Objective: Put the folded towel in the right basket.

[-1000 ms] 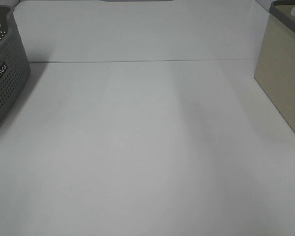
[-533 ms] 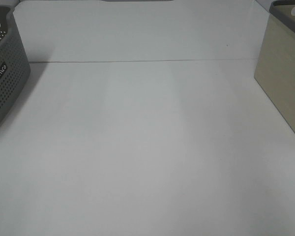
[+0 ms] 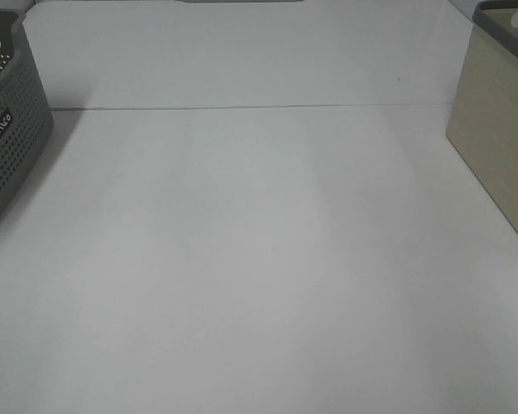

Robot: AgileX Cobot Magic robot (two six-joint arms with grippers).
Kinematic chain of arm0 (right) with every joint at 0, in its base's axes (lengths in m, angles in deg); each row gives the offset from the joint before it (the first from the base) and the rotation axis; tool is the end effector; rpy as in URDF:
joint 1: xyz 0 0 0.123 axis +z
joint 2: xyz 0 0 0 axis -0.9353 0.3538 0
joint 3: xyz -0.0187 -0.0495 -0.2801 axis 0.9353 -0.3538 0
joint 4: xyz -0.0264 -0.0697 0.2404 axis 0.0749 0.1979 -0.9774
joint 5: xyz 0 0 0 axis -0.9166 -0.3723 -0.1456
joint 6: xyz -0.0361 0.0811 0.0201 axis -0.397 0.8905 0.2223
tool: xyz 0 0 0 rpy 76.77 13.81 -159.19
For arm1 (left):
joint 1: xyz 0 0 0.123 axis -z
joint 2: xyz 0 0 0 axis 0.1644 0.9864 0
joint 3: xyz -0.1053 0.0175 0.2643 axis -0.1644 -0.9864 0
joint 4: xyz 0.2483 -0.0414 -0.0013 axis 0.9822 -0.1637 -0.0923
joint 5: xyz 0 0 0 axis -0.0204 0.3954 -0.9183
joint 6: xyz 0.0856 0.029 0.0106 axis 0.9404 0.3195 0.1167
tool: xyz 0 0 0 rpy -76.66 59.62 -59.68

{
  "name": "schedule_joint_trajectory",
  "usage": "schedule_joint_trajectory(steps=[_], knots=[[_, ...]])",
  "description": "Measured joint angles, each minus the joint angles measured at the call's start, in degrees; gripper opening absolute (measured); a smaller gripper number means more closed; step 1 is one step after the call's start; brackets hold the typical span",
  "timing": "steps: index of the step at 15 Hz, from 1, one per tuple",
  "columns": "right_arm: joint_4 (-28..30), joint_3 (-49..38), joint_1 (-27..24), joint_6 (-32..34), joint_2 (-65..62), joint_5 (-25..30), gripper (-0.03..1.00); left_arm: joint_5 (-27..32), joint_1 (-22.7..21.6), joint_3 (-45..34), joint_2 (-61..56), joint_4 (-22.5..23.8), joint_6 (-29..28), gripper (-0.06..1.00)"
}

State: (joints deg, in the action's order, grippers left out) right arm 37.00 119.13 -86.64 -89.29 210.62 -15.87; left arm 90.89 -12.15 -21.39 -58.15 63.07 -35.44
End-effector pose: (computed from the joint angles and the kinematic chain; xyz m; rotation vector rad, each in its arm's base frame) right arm 0.4578 -0.1330 0.3275 0.2944 2.5783 0.0117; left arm 0.0015 -0.0058 0.2777 -0.0026 2.0715 -0.0328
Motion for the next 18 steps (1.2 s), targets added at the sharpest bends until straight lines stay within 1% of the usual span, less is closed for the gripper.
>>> schedule_joint_trajectory(steps=[1, 3, 4, 5, 6, 7, 9, 10, 11, 12, 13, 14, 16, 18], knots=[[-0.7, 0.0, 1.5, -0.3, -1.8, 0.0, 0.91, 0.0, 0.0, 0.0, 0.0, 0.0, 0.0, 0.99], [0.3, 0.0, 8.1, 0.0, -6.0, -0.1, 0.91, 0.0, 0.0, 0.0, 0.0, 0.0, 0.0, 0.99], [1.1, -0.2, 11.5, 1.3, -8.3, -0.1, 0.91, 0.0, 0.0, 0.0, 0.0, 0.0, 0.0, 0.99], [1.5, -1.9, 14.3, 2.3, -11.3, -0.6, 0.92, 0.0, 0.0, 0.0, 0.0, 0.0, 0.0, 0.99], [1.7, -6.1, 16.7, 3.0, -15.4, -0.7, 0.92, 0.0, 0.0, 0.0, 0.0, 0.0, 0.0, 0.99], [1.9, -9.0, 17.6, 3.2, -18.2, -0.7, 0.92, 0.0, 0.0, 0.0, 0.0, 0.0, 0.0, 0.99], [2.2, -22.5, 20.5, 4.2, -31.0, -0.7, 0.92, 0.0, 0.0, 0.0, 0.0, 0.0, 0.0, 0.99], [2.4, -31.1, 21.7, 4.9, -39.4, -0.7, 0.92, 0.0, 0.0, 0.0, 0.0, 0.0, 0.0, 0.99], [2.3, -46.5, 23.4, 5.7, -55.9, -2.8, 0.92, 0.0, 0.0, 0.0, 0.0, 0.0, 0.0, 0.99], [2.2, -53.0, 23.5, 5.9, -65.1, -4.4, 0.92, 0.0, 0.0, 0.0, 0.0, 0.0, 0.0, 0.99], [2.2, -56.4, 23.5, 5.9, -69.6, -5.1, 0.92, 0.0, 0.0, 0.0, 0.0, 0.0, 0.0, 0.99], [2.9, -62.7, 23.5, 5.9, -77.2, -5.7, 0.92, 0.0, 0.0, 0.0, 0.0, 0.0, 0.0, 0.99], [6.5, -72.1, 23.5, 6.8, -91.3, -5.6, 0.92, 0.0, 0.0, 0.0, 0.0, 0.0, 0.0, 0.99], [9.0, -79.1, 23.5, 7.2, -101.6, -4.8, 0.92, 0.0, 0.0, 0.0, 0.0, 0.0, 0.0, 0.99]])
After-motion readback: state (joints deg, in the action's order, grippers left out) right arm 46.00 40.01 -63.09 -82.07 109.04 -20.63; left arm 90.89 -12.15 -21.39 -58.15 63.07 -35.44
